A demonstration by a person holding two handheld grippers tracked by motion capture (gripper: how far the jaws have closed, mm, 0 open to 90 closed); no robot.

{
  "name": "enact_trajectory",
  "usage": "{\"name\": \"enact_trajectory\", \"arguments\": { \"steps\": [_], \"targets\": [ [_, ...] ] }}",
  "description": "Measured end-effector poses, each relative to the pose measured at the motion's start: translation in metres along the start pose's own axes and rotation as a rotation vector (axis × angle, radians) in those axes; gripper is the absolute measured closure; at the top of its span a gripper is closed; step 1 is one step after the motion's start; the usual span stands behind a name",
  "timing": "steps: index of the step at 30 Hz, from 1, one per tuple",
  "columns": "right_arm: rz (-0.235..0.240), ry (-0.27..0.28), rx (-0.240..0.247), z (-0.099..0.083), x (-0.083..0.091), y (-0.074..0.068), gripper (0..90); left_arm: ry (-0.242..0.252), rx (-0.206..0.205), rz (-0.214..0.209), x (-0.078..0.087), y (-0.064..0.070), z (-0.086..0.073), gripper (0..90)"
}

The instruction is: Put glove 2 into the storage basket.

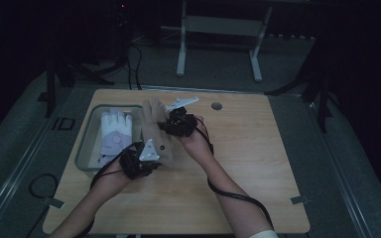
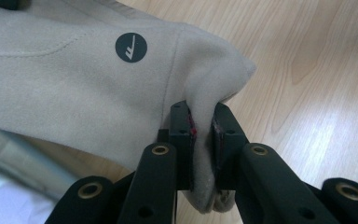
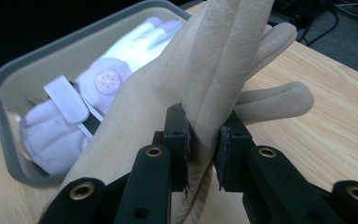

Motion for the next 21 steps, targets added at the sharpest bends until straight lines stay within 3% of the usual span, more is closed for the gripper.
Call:
{"name": "enact_trajectory", "arguments": {
  "steps": [11,19,21],
  "targets": [
    [0.032,0.0,0.043,0.036,-0.039,-0.027,76.6,-0.036,0.028,0.059,0.031,-0.032,-0.031,81.6],
    [0.044,0.002,0.062,0.053,-0.059,-0.043,76.7,-0.077,0.065,0.071,0.047,-0.055,-0.055,81.6],
    [0.044,-0.009,0.093,0.06,-0.073,-0.051,76.7,-0.088,0.059,0.082,0.051,-0.059,-0.06,81.6]
  ]
}}
Point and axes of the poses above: each handheld gripper's, and its own axes: x roughly backward along the jaws, z roughly out of its top, y roughly to its right, the point moved 6 cm from there along -x, roughly forward along the jaws, and after that the axes turned 9 degrees about x, right-handed, at the moved point
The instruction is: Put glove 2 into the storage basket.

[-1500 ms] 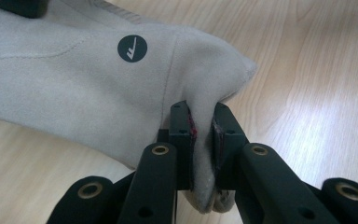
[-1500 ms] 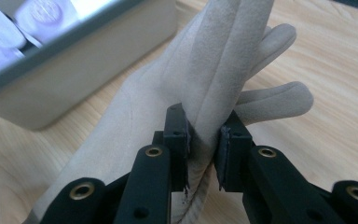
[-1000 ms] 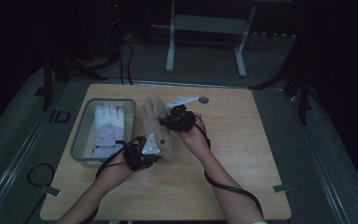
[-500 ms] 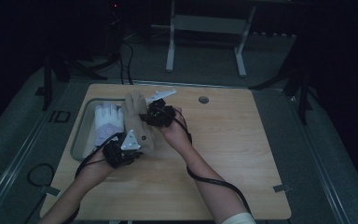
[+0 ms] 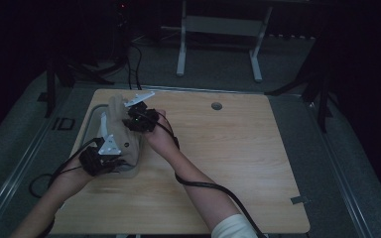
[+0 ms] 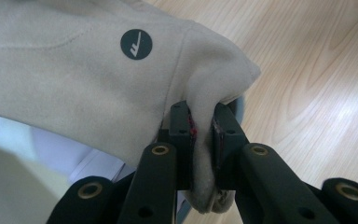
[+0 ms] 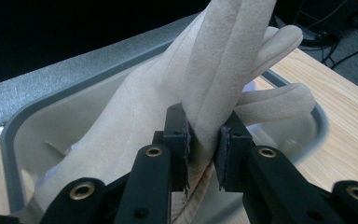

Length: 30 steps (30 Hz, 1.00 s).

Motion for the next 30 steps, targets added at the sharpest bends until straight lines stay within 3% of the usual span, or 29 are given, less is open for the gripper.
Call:
{"name": "enact_trajectory", "arguments": {
  "steps": [7,15,19,25,30],
  "targets": [
    [0.021,-0.022,-0.014,0.006,-0.031,-0.004,76.7,-0.031,0.034,0.024,-0.002,-0.017,-0.014,81.5],
    [0.016,-0.071,-0.023,0.002,-0.052,0.002,76.6,-0.03,0.072,0.006,-0.01,-0.025,-0.016,81.4],
    [0.033,-0.104,-0.073,-0.01,-0.065,0.009,76.3,-0.042,0.079,0.003,-0.019,-0.027,-0.016,81.3],
    [0.011,-0.143,-0.03,-0.017,-0.074,0.007,76.2,-0.058,0.081,-0.003,-0.03,-0.026,-0.02,80.9],
    [-0.007,-0.158,-0.016,-0.02,-0.08,0.004,73.3,-0.049,0.113,-0.022,-0.031,-0.027,-0.022,80.5]
  ]
}}
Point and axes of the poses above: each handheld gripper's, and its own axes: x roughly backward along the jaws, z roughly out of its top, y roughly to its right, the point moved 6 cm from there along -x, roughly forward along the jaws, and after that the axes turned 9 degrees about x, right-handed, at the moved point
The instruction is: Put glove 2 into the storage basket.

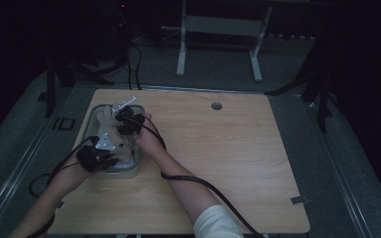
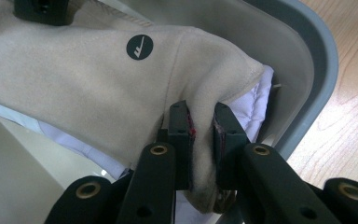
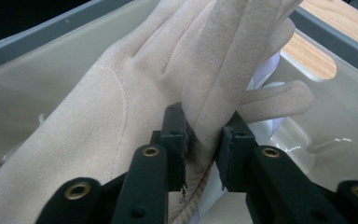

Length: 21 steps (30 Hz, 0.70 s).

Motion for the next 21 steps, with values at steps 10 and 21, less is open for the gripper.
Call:
{"name": "enact_trajectory", "arguments": {
  "steps": [10,21],
  "targets": [
    [-0.024,-0.001,0.031,0.005,0.02,0.003,45.0,0.036,0.016,-0.013,0.004,0.001,0.003,67.7],
    [0.02,0.053,0.01,0.009,0.054,0.001,20.0,0.225,0.128,-0.046,0.036,0.007,0.028,15.2]
  ]
}}
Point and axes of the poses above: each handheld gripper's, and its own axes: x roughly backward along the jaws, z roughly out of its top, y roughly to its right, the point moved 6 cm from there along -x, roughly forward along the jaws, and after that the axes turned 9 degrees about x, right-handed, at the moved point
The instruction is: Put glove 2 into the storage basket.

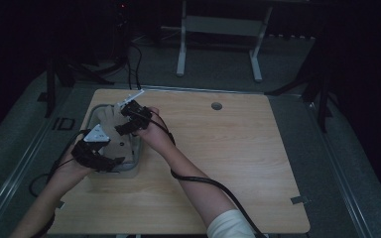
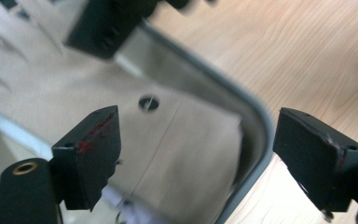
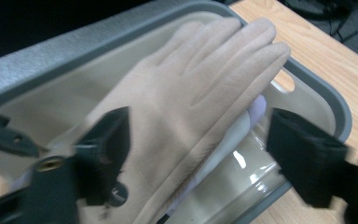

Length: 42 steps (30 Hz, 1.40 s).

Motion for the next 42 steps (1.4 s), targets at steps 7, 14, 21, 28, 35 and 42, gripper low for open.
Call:
{"name": "enact_trajectory", "arguments": {
  "steps": [7,14,21,28,35,42],
  "targets": [
    [0.01,0.013,0.022,-0.016,0.02,0.004,13.9,0.08,0.037,-0.016,-0.009,0.015,0.005,14.8],
    [0.003,0.013,0.027,-0.041,0.036,0.01,14.4,0.097,0.033,-0.067,-0.022,0.032,0.005,14.8],
    [-0.01,0.013,0.03,-0.067,0.053,0.013,14.6,0.103,0.014,-0.083,-0.032,0.05,0.007,14.4],
    [-0.019,0.011,0.022,-0.091,0.066,0.016,14.8,0.114,0.005,-0.139,-0.04,0.07,0.01,14.4],
    [-0.02,0.012,0.01,-0.113,0.077,0.019,14.8,0.105,-0.037,-0.187,-0.052,0.092,0.007,14.5],
    [-0.025,0.001,-0.007,-0.137,0.08,0.023,15.1,0.074,-0.103,-0.232,-0.068,0.112,0.002,14.5]
  ]
}}
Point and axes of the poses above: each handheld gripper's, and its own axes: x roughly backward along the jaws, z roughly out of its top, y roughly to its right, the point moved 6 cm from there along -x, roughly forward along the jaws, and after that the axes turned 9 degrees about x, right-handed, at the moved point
